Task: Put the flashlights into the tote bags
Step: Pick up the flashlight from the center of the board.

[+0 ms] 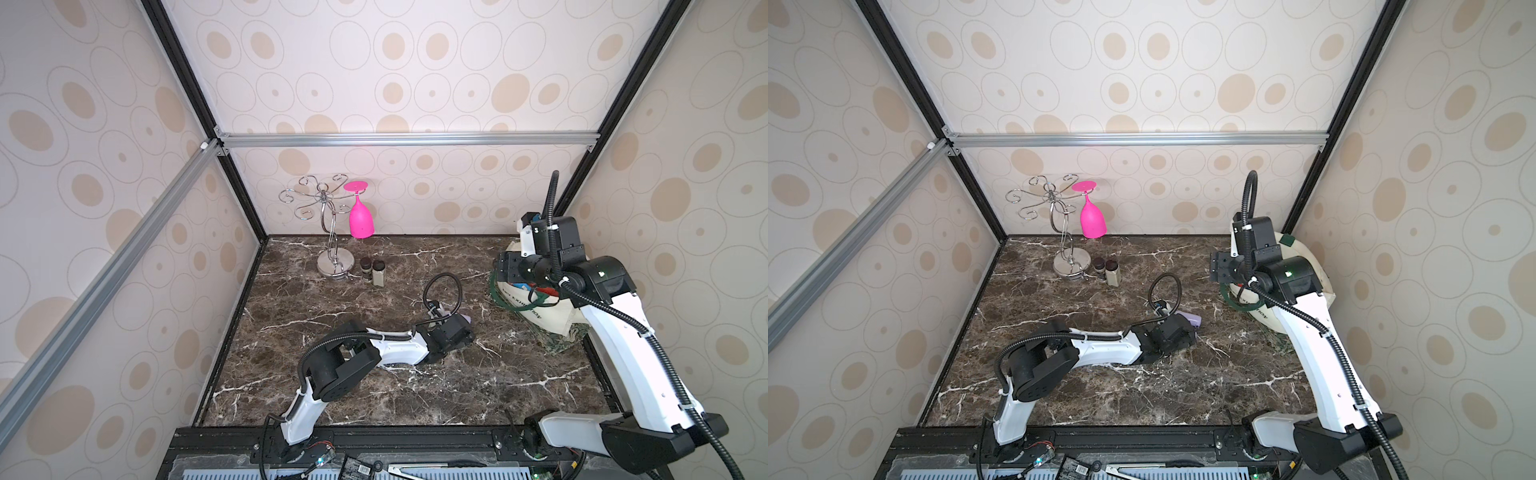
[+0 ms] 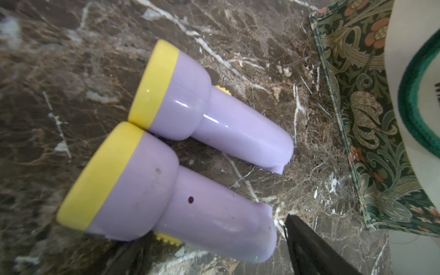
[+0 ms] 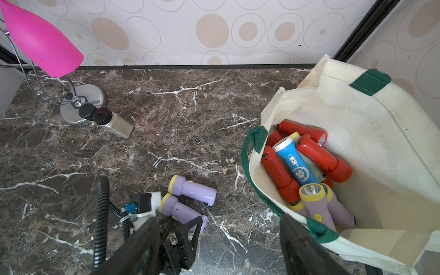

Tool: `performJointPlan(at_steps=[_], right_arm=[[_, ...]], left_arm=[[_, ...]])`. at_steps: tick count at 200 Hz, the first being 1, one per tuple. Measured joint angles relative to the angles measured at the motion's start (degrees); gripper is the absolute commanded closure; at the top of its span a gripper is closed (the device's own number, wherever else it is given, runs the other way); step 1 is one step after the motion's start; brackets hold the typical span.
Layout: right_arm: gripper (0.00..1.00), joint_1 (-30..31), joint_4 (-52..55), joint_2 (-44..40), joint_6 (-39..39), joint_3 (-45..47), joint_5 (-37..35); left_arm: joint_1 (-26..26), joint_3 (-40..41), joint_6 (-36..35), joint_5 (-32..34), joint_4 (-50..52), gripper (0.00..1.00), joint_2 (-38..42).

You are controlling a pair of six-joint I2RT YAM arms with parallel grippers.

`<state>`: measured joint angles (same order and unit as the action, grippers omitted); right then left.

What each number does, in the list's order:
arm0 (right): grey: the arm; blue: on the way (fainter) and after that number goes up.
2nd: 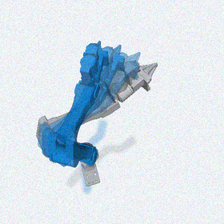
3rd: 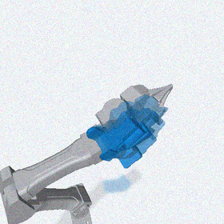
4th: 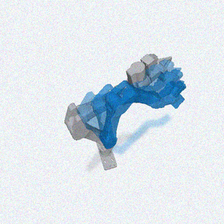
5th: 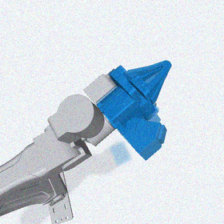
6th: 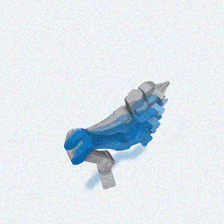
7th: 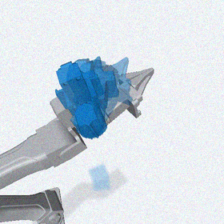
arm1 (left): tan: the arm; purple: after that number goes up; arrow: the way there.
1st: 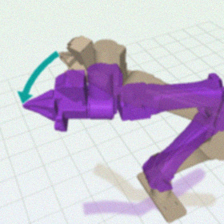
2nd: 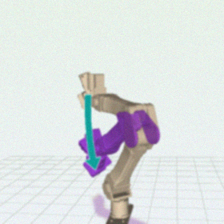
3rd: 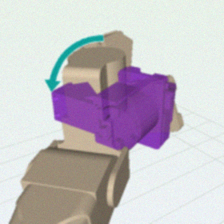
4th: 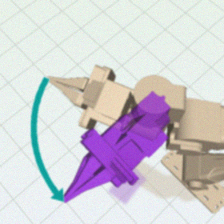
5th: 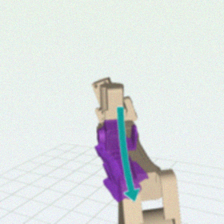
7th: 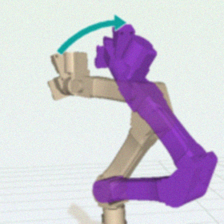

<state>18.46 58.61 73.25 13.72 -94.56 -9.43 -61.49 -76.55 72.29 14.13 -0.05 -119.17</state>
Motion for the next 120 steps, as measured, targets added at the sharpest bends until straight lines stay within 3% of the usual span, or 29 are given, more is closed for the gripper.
performJointPlan(at_steps=[50, 120], right_arm=[[0.19, 0.4, 0.1, -0.2, 0.5, 0.4, 0.8], [0.19, 0.6, 0.1, -0.2, 0.6, 0.4, 0.9]], left_arm=[[0.0, -4.5, -1.5, 3.1, 7.0, 0.18, -2.0], [-0.9, -3.3, -2.2, 7.1, 9.9, 0.28, -1.4]])
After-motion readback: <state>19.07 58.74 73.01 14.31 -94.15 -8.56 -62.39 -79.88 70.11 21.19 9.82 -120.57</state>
